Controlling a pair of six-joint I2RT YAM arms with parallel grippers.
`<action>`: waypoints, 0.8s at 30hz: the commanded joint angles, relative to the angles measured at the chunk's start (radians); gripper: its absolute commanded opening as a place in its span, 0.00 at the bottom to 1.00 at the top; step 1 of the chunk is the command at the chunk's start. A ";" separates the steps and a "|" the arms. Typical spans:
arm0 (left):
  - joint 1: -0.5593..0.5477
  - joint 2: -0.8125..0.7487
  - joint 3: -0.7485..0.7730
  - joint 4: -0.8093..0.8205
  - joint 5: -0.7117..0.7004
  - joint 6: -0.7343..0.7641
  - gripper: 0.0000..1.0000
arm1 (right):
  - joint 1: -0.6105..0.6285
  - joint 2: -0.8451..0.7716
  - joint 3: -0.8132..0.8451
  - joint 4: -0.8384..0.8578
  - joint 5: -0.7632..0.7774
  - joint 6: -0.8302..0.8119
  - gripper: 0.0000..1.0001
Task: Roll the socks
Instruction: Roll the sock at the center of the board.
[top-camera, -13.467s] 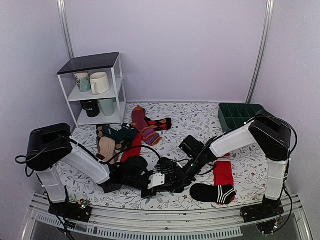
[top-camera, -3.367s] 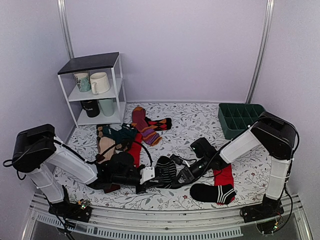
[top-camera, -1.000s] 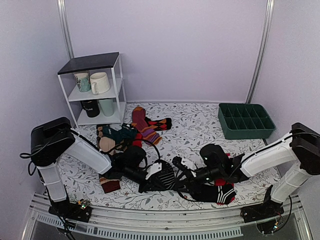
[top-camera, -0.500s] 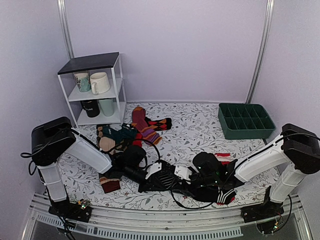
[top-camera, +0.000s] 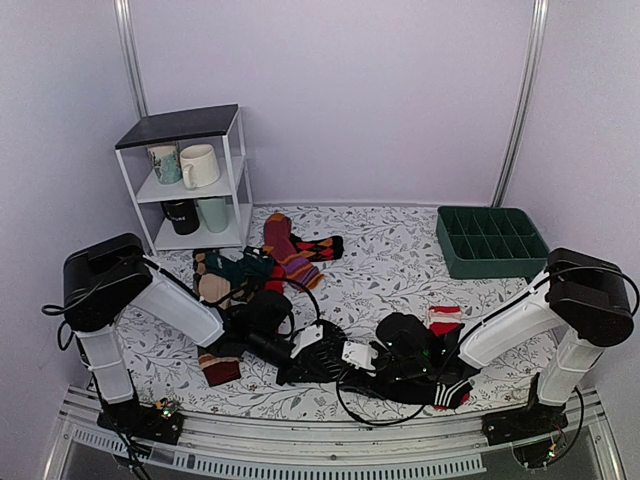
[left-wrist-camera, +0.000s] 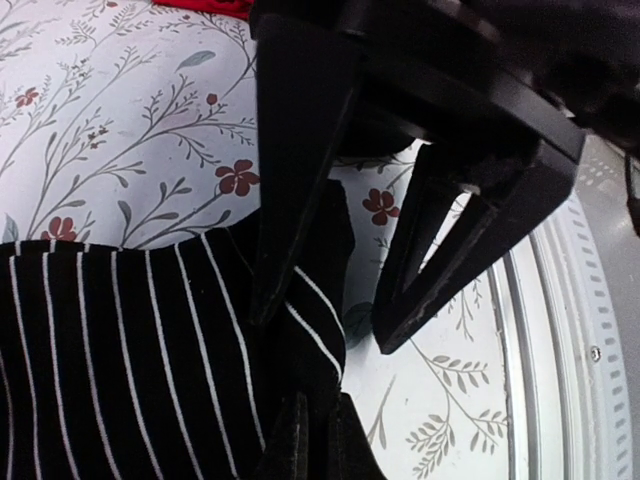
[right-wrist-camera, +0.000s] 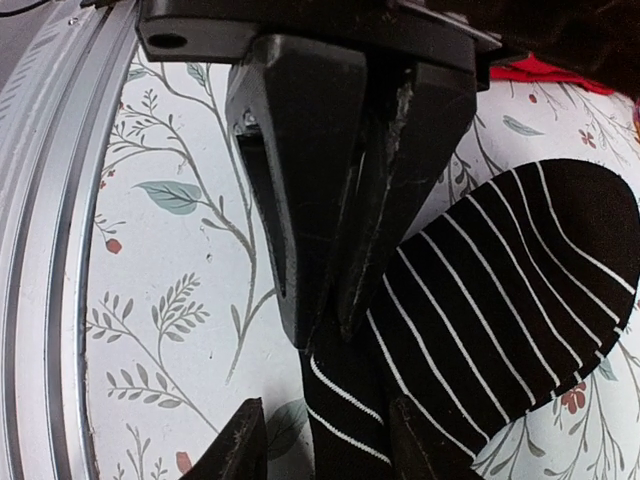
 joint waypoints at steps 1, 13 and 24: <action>0.006 0.049 -0.029 -0.115 -0.006 0.004 0.00 | 0.004 0.039 0.021 0.009 0.029 0.017 0.37; 0.002 -0.107 -0.122 0.074 -0.317 -0.018 0.11 | -0.023 0.122 0.058 -0.108 -0.091 0.166 0.06; -0.064 -0.348 -0.313 0.327 -0.435 0.178 0.22 | -0.165 0.270 0.096 -0.180 -0.369 0.393 0.06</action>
